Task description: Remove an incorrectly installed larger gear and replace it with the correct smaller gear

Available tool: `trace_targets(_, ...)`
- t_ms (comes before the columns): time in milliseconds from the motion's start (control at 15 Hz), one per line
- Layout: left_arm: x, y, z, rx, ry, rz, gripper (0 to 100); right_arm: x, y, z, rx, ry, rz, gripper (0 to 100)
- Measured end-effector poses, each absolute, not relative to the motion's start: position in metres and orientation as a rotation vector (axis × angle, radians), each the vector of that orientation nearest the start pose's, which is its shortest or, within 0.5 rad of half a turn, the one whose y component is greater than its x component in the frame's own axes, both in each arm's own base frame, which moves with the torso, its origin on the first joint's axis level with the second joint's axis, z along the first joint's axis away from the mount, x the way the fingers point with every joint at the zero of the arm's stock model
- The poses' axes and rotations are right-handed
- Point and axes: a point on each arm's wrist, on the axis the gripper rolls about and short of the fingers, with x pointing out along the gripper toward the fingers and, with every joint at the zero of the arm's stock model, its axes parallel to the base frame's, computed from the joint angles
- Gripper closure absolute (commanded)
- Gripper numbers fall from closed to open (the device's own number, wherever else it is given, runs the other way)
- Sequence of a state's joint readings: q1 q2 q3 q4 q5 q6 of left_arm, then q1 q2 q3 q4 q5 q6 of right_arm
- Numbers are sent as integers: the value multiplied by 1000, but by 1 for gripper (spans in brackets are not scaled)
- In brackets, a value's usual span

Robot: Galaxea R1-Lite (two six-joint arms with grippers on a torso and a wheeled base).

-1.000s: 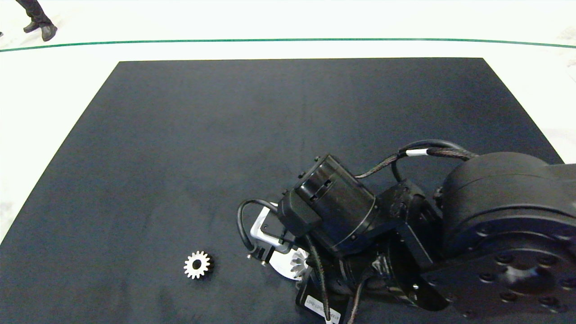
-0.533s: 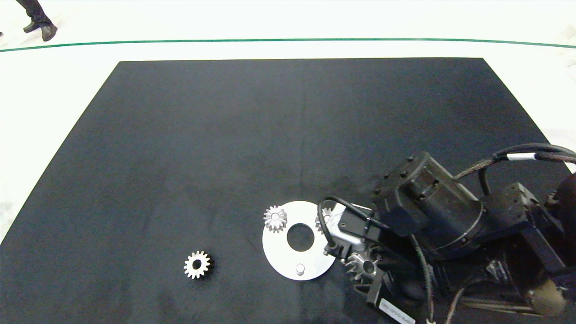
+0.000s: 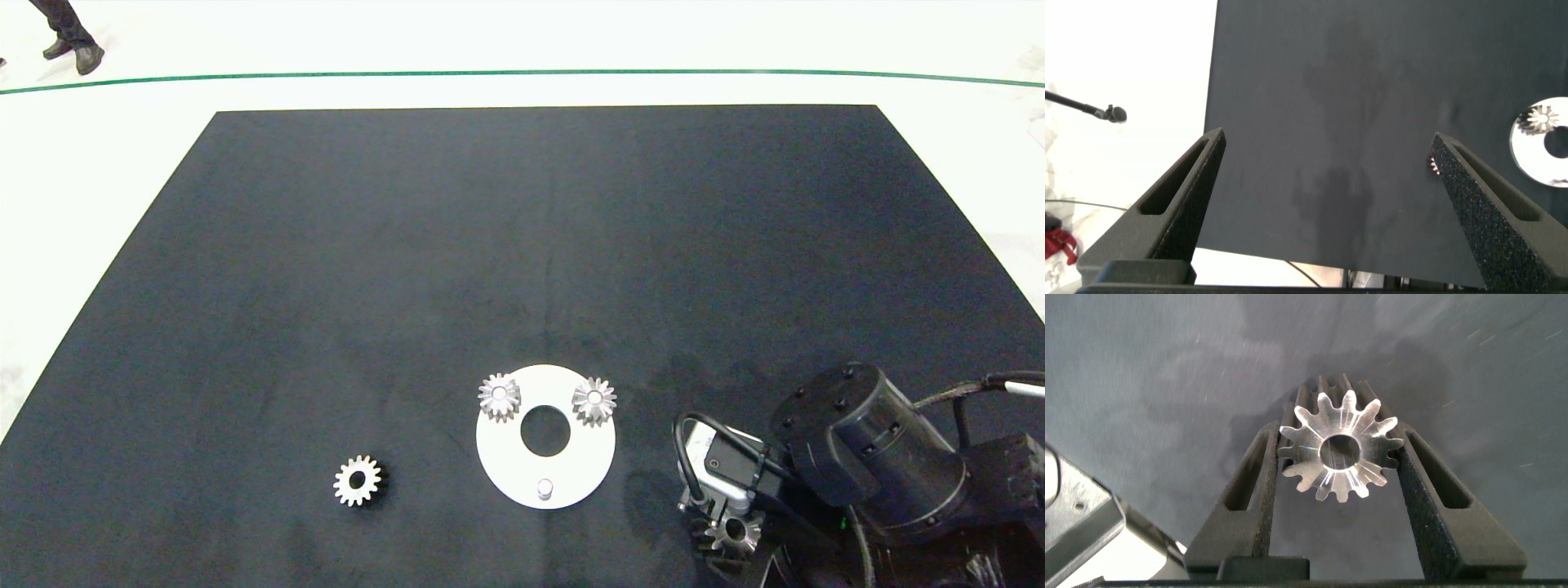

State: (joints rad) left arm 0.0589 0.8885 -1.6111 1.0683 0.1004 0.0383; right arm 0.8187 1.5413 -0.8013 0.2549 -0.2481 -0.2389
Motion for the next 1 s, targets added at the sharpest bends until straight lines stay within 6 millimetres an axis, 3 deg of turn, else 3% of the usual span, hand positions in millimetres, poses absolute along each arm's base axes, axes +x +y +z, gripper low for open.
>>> trace_targets(67,-12,2,370,45,349,149,0,158,160,150,-732,816,630,63)
trace_targets(133,-12,2,370,45,349,149,0,157,159,149,-732,819,631,0)
trace_targets(333,-11,2,370,46,350,147,0,155,157,150,-727,815,628,0)
trace_targets(600,-5,2,365,45,386,115,0,147,142,171,-645,736,591,0)
trace_targets(800,15,1,362,28,431,8,0,120,113,210,-525,558,573,0)
trace_targets(1000,54,-14,356,70,418,-205,0,83,76,252,-374,322,577,0)
